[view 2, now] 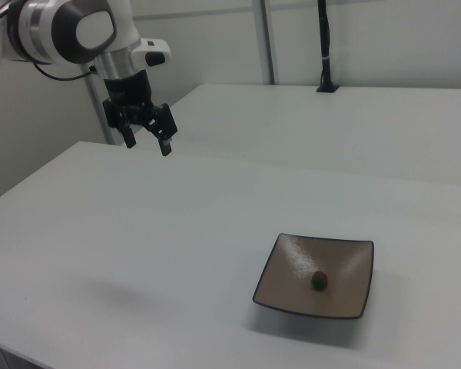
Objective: Strawberries on a ceramic plate
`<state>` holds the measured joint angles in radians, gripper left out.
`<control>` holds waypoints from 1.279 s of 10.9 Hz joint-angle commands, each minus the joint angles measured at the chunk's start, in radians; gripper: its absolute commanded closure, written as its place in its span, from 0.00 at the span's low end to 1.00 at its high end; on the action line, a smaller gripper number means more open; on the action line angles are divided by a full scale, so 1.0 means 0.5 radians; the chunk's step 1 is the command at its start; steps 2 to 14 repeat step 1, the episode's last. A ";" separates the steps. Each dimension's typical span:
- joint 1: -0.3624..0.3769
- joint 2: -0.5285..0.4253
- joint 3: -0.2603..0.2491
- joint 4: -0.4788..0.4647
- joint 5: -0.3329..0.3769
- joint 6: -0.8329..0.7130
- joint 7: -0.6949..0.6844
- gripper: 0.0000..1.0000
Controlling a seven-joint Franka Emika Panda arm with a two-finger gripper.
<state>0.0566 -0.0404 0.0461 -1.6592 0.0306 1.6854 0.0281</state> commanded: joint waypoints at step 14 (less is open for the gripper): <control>0.010 0.001 0.003 -0.026 0.028 0.050 0.036 0.00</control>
